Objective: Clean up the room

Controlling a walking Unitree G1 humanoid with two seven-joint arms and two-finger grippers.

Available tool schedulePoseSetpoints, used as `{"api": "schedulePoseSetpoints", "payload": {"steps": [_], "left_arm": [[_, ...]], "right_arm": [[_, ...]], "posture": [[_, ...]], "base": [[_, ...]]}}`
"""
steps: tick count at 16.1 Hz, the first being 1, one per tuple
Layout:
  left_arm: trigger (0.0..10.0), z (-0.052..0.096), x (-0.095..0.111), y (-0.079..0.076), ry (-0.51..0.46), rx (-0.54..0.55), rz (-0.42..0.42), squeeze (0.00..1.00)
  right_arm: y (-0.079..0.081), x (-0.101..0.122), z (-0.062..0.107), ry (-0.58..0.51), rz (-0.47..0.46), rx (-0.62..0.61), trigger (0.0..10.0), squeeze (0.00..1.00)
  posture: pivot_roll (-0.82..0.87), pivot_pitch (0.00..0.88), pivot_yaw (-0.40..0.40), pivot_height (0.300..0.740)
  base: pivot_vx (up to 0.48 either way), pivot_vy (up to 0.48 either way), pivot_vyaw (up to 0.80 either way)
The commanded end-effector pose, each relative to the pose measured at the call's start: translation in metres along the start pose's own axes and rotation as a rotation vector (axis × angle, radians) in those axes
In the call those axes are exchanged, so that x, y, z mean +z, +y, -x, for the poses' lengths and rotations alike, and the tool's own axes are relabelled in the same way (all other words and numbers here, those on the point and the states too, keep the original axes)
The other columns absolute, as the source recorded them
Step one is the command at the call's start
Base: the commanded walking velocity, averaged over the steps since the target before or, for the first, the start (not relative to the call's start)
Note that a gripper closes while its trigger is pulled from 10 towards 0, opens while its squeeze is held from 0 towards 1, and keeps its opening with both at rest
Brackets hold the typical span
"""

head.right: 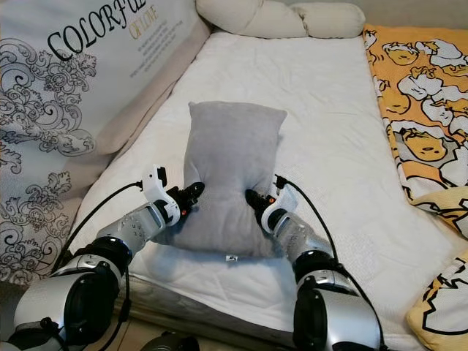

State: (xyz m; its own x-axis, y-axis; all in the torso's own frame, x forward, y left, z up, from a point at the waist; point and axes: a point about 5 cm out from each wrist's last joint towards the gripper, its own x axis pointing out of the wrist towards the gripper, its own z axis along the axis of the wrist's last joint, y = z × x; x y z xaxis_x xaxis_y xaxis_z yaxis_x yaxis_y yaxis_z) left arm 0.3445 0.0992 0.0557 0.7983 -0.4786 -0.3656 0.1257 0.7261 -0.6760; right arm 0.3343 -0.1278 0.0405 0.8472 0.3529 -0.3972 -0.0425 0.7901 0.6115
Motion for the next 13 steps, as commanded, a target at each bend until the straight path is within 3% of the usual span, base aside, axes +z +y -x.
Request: {"api": "schedulePoseSetpoints", "payload": {"steps": [1, 4, 6, 7, 9, 11, 13], "left_arm": [[0.0, -0.001, -0.019, -0.001, 0.086, -0.004, -0.003, 0.0], [0.0, -0.003, -0.015, -0.007, 0.072, -0.04, -0.052, 0.0], [0.0, -0.005, -0.007, -0.014, 0.029, -0.07, -0.158, 0.0], [0.0, -0.005, -0.004, -0.018, 0.023, -0.087, -0.177, 0.0], [0.0, -0.004, 0.007, -0.031, -0.027, -0.142, -0.227, 0.0], [0.0, 0.004, 0.02, -0.048, -0.105, -0.185, -0.328, 0.0], [0.0, 0.016, 0.035, -0.061, -0.19, -0.198, -0.355, 0.0]], "right_arm": [[0.0, -0.01, -0.001, 0.032, 0.001, -0.016, 0.0, 0.0], [0.004, -0.009, -0.001, 0.018, -0.027, 0.01, 0.0, 0.0], [0.008, -0.005, -0.003, -0.017, -0.044, 0.008, 0.0, 0.0], [0.011, -0.002, -0.003, -0.035, -0.003, 0.019, 0.0, 0.0], [0.03, 0.012, -0.001, -0.12, 0.085, 0.081, 0.0, 0.0], [0.044, 0.033, 0.01, -0.239, 0.084, 0.111, 0.0, 0.0], [0.056, 0.049, 0.024, -0.335, 0.104, 0.131, 0.0, 0.0]], "posture": [[-0.09, 0.0, 0.078, 0.74], [-0.08, 0.0, 0.076, 0.74], [-0.08, 0.0, 0.073, 0.74], [-0.08, 0.0, 0.073, 0.74], [-0.08, 0.0, 0.071, 0.74], [-0.07, 0.0, 0.065, 0.74], [-0.07, 0.0, 0.066, 0.74]], "base": [[0.0, 0.0, 0.0], [0.0, 0.0, 0.0], [0.0, 0.0, 0.0], [0.0, 0.0, 0.0], [0.0, 0.0, 0.0], [0.0, 0.0, 0.0], [0.0, 0.0, 0.0]]}}
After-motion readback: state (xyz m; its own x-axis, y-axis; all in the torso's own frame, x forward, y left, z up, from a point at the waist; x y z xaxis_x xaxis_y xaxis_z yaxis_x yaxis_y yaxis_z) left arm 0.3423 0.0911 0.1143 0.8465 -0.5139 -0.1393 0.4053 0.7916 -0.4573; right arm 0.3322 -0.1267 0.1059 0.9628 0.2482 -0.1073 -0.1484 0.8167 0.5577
